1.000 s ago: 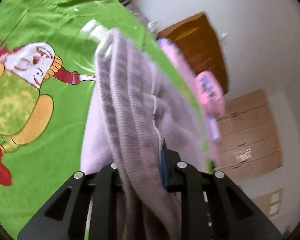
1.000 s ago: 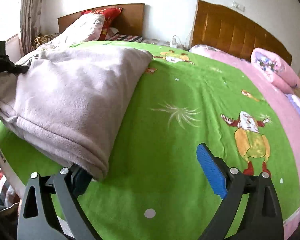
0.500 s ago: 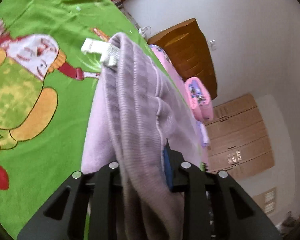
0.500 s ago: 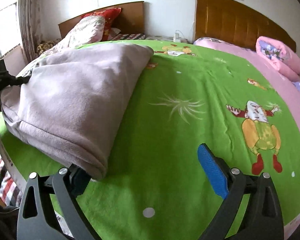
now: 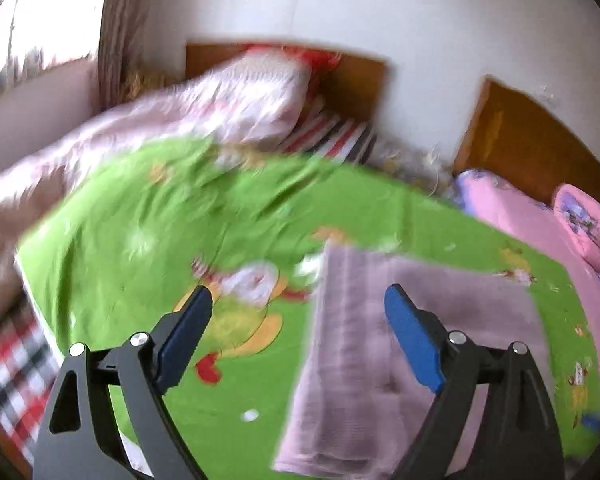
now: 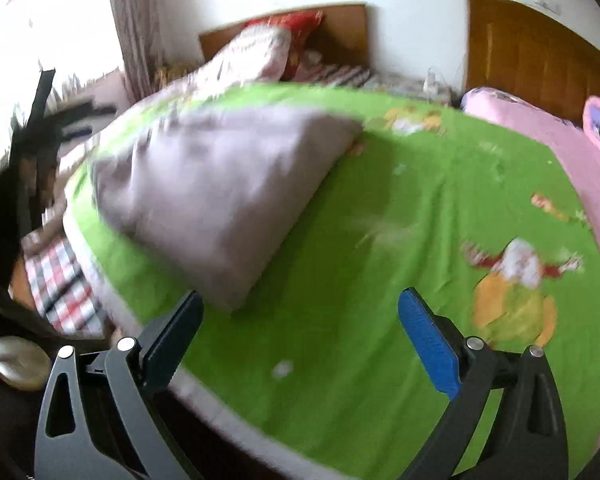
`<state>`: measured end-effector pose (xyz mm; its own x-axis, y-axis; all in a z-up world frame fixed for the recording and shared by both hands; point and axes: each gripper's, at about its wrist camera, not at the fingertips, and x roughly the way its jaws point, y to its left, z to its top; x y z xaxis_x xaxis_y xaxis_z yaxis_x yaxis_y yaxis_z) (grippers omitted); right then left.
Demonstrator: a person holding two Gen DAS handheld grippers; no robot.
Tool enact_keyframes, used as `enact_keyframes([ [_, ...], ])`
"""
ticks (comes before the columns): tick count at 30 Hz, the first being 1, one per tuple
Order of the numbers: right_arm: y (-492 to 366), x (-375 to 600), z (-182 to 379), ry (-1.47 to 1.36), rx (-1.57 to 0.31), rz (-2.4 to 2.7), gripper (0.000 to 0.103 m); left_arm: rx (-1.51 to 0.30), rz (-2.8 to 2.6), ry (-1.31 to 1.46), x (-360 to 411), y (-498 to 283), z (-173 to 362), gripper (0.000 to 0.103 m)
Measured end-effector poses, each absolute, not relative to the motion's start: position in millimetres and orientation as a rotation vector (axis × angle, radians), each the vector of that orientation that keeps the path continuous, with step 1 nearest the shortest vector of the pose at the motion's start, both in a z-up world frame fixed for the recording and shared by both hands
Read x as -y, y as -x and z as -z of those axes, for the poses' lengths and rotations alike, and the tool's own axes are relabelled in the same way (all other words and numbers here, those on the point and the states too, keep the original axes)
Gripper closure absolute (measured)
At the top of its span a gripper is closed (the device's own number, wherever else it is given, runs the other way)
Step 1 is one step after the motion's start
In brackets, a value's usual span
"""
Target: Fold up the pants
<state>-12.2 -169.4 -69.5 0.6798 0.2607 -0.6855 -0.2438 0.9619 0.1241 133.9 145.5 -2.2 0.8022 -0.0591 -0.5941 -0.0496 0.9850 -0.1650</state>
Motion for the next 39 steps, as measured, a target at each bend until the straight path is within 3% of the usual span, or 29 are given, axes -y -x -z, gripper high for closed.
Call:
enact_keyframes([
  [4,-40.8,213.6,41.7,-0.31,-0.665,-0.442,0.008,-0.693,0.471,0.033,-45.7,-133.3,-16.4,0.015],
  [9,-117.7,195.4,42.9,-0.504,-0.713,-0.774,0.008,-0.749,0.725,-0.3,59.4,-111.4,29.9,0.015],
  [15,-184.9,132.9,59.4,-0.411,-0.816,-0.93,0.008,-0.821,0.73,-0.267,51.3,-116.6,74.5,0.014],
  [18,-214.2,119.2,92.4,-0.267,-0.963,-0.79,0.008,-0.823,0.754,-0.216,39.9,-112.2,84.8,0.013],
  [19,-222.0,127.1,104.9,-0.267,-0.968,-0.737,0.012,-0.818,0.76,-0.204,37.6,-110.7,92.6,0.013],
  [22,-226.3,162.6,111.6,-0.528,-0.924,-0.761,0.02,-0.802,0.764,-0.217,35.7,-100.5,91.4,0.013],
  [25,-220.3,160.2,91.5,-0.495,-0.887,-0.721,0.012,-0.795,0.775,-0.224,39.7,-99.4,94.0,0.008],
  [29,-232.4,142.1,80.1,-0.407,-0.878,-0.709,0.009,-0.789,0.786,-0.246,44.4,-100.0,96.9,0.003],
  [33,-260.3,140.6,97.8,-0.341,-0.897,-0.662,0.009,-0.788,0.779,-0.244,42.9,-103.0,99.2,0.003],
  [39,-260.6,148.5,75.5,-0.322,-0.866,-0.585,0.008,-0.783,0.776,-0.241,43.5,-101.1,98.0,0.002],
])
